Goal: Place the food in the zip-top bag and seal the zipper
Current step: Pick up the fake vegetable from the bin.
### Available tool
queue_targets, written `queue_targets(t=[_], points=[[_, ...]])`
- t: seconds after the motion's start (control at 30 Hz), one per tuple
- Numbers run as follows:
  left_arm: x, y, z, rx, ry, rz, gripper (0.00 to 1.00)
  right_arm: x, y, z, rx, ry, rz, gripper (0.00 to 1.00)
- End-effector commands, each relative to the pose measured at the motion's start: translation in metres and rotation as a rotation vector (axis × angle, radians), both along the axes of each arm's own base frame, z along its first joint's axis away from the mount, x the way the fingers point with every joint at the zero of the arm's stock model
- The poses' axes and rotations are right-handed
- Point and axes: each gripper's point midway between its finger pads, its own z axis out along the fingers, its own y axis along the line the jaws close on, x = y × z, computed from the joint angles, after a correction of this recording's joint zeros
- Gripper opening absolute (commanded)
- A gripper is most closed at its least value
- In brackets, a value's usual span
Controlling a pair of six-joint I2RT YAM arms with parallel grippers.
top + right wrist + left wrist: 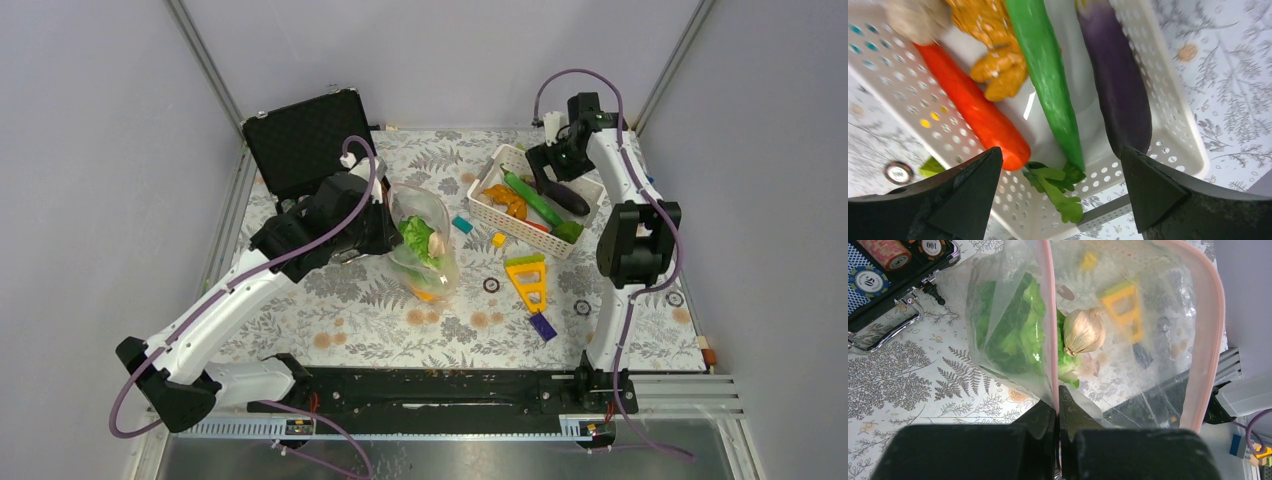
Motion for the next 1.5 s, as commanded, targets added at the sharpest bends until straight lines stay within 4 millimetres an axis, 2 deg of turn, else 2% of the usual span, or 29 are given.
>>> queue_targets(t=[0.0, 0.07, 0.17, 0.33, 0.5, 0.63, 1.0, 1.33, 1.47], points=[[0.009, -0.008, 0.006, -0.003, -0.034, -0.025, 0.00, -0.010, -0.009, -0.006, -0.075, 0.050, 0.175, 0.94], [0.011, -0.010, 0.003, 0.007, -0.028, -0.032, 0.00, -0.009, -0.012, -0.020, -0.095, 0.065, 0.191, 0.93], [0.013, -0.012, -0.002, 0.019, -0.017, -0.040, 0.00, 0.002, -0.029, -0.040, -0.188, 0.042, 0.149, 0.92], [0.014, -0.009, -0.005, 0.038, -0.013, -0.025, 0.00, 0.014, -0.053, -0.058, -0.323, -0.009, 0.116, 0.92], [0.013, -0.009, -0.007, 0.039, -0.009, -0.028, 0.00, 0.016, -0.054, -0.068, -0.334, -0.023, 0.127, 0.89], [0.014, -0.008, -0.008, 0.043, -0.009, -0.024, 0.00, 0.021, -0.054, -0.073, -0.340, -0.032, 0.129, 0.75], [0.014, -0.010, -0.009, 0.040, -0.007, -0.028, 0.00, 0.031, -0.061, -0.095, -0.394, -0.057, 0.117, 0.62], [0.014, -0.013, -0.012, 0.041, -0.001, -0.042, 0.00, 0.029, -0.054, -0.124, -0.393, -0.004, 0.160, 0.61], [0.014, -0.013, -0.011, 0.039, 0.000, -0.044, 0.00, 0.028, -0.051, -0.126, -0.389, 0.000, 0.167, 0.45]])
